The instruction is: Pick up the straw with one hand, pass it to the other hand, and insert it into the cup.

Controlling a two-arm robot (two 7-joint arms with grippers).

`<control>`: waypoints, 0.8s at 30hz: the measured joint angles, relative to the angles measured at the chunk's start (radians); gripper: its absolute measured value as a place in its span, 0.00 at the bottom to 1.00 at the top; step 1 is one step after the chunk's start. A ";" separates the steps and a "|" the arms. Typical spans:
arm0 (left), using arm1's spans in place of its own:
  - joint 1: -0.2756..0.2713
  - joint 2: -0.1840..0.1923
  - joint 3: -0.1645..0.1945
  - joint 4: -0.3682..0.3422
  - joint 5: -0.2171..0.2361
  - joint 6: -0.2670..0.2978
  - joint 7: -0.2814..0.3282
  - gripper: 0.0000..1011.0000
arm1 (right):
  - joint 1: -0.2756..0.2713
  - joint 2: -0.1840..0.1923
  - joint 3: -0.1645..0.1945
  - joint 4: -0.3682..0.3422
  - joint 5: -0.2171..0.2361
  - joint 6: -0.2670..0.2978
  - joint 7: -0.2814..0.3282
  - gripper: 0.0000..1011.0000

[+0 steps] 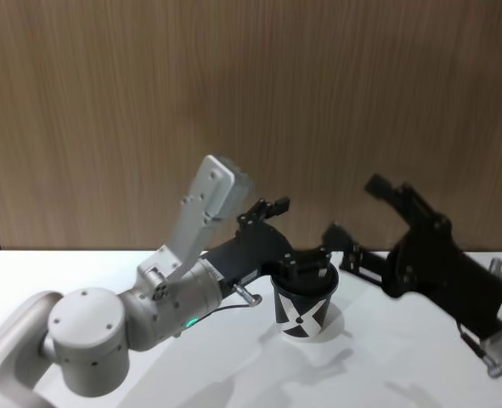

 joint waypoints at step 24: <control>0.107 0.047 -0.054 -0.114 -0.020 -0.171 0.000 0.99 | 0.060 -0.056 -0.008 -0.113 0.019 0.223 -0.262 0.99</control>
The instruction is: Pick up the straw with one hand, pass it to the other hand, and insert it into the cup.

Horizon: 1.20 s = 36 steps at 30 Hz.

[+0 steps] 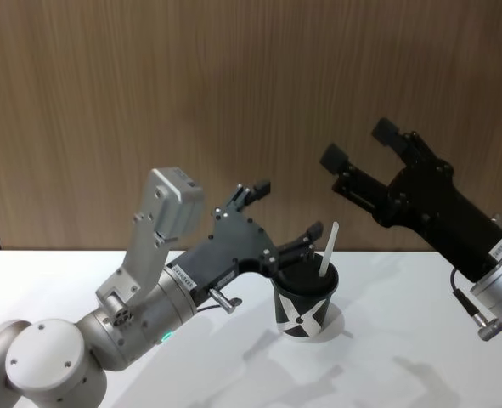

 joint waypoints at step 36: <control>0.034 -0.014 -0.023 -0.052 0.034 -0.090 0.028 0.99 | -0.010 0.010 -0.002 -0.035 0.048 0.085 -0.050 0.99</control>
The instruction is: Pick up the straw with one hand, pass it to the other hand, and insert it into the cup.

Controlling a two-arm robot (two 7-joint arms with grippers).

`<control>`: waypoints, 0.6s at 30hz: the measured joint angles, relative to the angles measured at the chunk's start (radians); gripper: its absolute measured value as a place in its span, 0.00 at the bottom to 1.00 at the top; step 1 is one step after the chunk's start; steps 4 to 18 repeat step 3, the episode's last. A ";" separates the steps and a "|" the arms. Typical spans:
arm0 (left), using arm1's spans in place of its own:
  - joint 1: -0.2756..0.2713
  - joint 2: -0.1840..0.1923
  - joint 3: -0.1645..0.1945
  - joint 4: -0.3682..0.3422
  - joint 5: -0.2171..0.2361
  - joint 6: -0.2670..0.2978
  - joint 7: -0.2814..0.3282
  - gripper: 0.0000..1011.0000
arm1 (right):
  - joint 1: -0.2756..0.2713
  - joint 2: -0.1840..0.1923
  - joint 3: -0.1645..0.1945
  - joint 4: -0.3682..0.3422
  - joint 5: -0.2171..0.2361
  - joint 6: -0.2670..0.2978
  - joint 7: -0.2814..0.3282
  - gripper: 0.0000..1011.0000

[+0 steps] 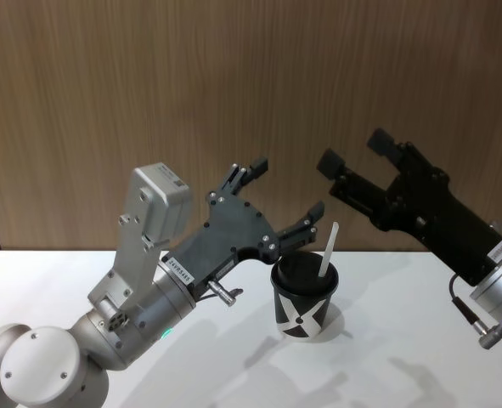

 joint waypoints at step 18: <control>0.000 0.000 0.000 0.000 0.000 -0.001 0.000 0.99 | 0.000 0.000 0.000 0.000 0.001 0.001 0.000 0.99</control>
